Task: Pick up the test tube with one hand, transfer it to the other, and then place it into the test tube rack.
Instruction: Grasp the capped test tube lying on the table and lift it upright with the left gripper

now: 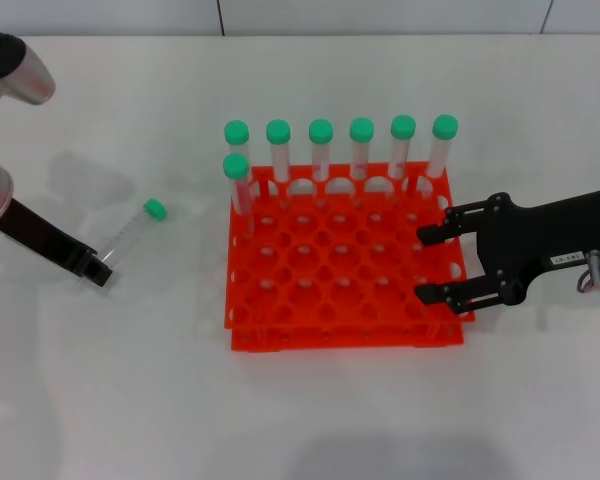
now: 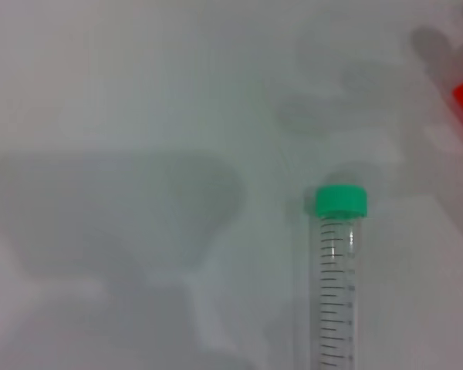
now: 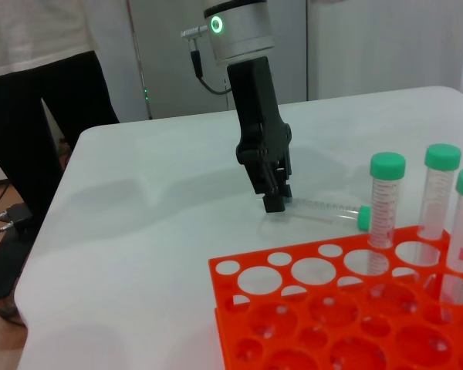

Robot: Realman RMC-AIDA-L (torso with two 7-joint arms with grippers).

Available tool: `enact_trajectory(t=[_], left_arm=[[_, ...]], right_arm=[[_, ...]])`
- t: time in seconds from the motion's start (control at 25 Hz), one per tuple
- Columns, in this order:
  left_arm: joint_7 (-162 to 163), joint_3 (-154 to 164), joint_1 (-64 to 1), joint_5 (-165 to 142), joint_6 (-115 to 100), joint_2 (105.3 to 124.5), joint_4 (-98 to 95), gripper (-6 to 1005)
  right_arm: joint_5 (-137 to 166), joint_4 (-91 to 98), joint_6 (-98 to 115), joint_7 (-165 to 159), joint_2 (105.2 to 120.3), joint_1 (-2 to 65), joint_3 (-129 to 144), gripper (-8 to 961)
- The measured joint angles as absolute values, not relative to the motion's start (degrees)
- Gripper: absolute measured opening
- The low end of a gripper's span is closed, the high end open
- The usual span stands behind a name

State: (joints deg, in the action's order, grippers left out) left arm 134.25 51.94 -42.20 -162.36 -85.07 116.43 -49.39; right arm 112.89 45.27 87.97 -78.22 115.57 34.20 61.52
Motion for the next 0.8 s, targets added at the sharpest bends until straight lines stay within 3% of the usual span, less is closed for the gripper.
enact_trajectory(t=[0.28,0.4,0.8], left_arm=[[134.5,51.7,-42.8,-161.9,-85.0,116.45,-49.7,294],[134.5,51.6,-42.9,-160.8,-85.4,116.53,-50.7,192],[134.0,51.9,-36.5,-149.6,-87.9,118.7,-69.8,200]], right_arm=[[112.9,45.5,87.9,-78.2,115.55,34.0,61.5,693],[112.9,45.5,87.9,-78.2,115.51,33.9,61.5,693],[112.9,45.5,88.3,-78.2,115.41,33.7,61.1,693]])
